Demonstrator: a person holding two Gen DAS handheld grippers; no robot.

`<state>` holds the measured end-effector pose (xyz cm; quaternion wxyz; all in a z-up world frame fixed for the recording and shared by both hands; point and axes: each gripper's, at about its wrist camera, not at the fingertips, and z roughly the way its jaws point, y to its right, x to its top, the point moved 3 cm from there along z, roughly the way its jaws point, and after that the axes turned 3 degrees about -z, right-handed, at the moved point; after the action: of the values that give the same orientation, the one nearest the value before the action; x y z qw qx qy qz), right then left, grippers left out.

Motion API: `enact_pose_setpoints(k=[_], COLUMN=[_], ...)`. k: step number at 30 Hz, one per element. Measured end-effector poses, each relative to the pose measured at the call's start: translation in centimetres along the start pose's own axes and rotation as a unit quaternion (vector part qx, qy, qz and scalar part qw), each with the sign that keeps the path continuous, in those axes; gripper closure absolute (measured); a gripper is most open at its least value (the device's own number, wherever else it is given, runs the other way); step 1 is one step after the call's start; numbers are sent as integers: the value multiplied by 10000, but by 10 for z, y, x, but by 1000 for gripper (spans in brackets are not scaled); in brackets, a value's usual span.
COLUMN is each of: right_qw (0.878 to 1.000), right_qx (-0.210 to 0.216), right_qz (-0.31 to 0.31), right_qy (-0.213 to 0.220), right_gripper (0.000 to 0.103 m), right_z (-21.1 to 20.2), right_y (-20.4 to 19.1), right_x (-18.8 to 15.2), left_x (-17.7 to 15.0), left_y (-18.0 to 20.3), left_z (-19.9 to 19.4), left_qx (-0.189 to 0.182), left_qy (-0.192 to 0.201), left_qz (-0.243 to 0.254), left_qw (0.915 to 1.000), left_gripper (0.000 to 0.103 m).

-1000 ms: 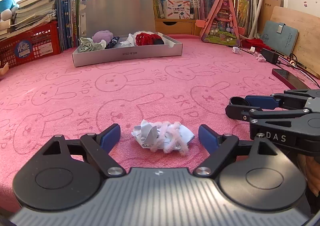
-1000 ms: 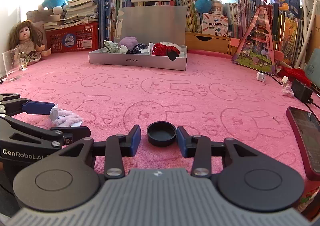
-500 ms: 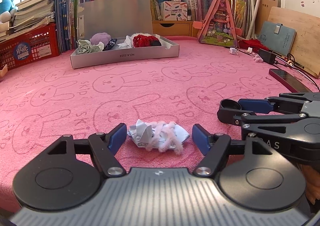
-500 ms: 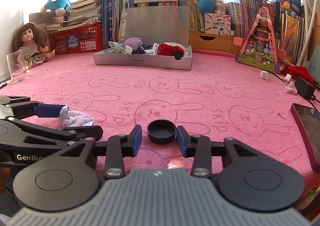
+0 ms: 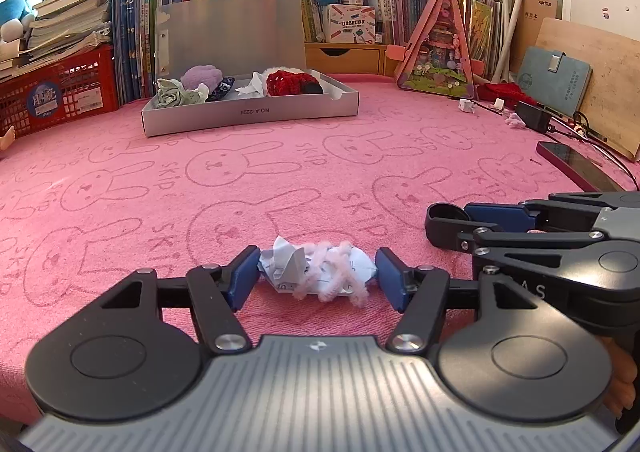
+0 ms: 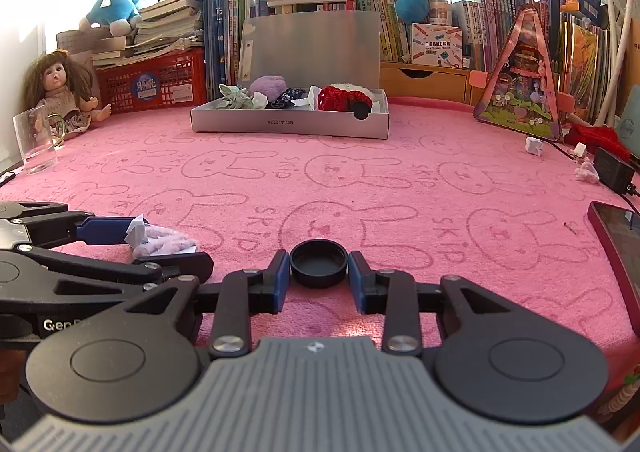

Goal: Organize objects
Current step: 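Close left tool on the paper bundle while right tool closes on the black lid, then lift and carry the paper bundle and black lid with both tools to the box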

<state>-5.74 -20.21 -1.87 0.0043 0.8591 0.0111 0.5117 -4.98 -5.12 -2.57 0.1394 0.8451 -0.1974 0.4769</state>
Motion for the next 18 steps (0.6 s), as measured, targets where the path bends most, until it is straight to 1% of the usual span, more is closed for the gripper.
enact_pose_setpoints(k=[2, 6, 11, 18], right_qw=[10000, 9999, 9997, 9997], right_qx=[13, 67, 166, 194], right_qz=[26, 77, 167, 171], right_qy=[-5, -5, -12, 33], right_gripper=[66, 66, 66, 65], right_z=[1, 6, 11, 16], right_y=[-1, -4, -5, -6], right_x=[1, 4, 8, 15], left_x=[0, 2, 5, 12], left_y=[-1, -3, -9, -12], left_z=[0, -1, 0, 1], left_qx=[8, 28, 62, 131], left_qy=[5, 15, 14, 84], left_qz=[-38, -118, -231, -237], left_qw=[10000, 9999, 9997, 9996], left_gripper=[37, 44, 44, 44])
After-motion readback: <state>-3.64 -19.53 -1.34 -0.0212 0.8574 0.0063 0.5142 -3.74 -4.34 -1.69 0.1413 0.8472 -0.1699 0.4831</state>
